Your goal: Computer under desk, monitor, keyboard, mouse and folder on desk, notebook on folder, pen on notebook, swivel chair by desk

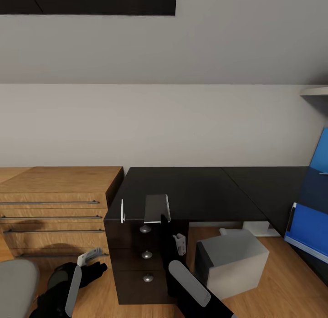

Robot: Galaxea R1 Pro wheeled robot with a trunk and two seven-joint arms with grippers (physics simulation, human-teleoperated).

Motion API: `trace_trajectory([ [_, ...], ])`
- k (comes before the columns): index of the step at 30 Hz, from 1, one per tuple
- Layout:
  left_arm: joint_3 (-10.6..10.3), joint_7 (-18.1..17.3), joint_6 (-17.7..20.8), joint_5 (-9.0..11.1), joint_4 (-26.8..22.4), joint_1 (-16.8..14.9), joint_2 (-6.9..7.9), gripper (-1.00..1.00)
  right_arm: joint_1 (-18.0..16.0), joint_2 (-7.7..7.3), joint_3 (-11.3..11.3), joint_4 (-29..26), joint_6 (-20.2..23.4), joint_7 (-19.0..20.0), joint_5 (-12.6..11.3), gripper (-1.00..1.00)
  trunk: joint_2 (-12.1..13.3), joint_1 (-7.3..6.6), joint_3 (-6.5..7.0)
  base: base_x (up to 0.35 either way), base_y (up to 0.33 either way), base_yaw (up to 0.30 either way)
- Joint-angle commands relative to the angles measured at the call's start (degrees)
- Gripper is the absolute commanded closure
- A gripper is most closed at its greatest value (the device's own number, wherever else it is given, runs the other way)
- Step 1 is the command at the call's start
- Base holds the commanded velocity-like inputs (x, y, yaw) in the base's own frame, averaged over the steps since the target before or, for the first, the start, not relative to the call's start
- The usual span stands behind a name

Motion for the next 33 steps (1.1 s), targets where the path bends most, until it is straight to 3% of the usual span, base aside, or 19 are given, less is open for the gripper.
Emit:
trace_trajectory([
  [1,0.1,0.3,0.2,0.2,-0.1,0.0,-0.05,-1.0,-0.1,-0.02,0.1,-0.1,-0.3,-0.2,-0.1,-1.0,-0.4,0.22,-0.25,0.0,0.0,0.0],
  [16,0.1,0.0,0.2,0.3,-0.1,0.0,0.09,-1.0,-0.1,-0.02,0.2,-0.3,-0.3,0.0,0.0,-1.0,-0.8,0.44,-0.43,0.0,0.0,0.0],
  [27,0.1,0.0,0.2,0.3,-0.1,0.0,0.11,-1.0,0.0,-0.11,0.3,0.2,-0.4,10.2,-0.1,-1.0,-0.8,0.44,-0.43,0.0,0.0,0.0],
  [33,0.1,0.0,0.1,0.2,0.0,0.0,0.12,-1.0,0.1,-0.11,0.2,0.3,-0.4,11.7,-0.1,-1.0,-0.8,0.44,-0.43,0.0,0.0,0.0],
])
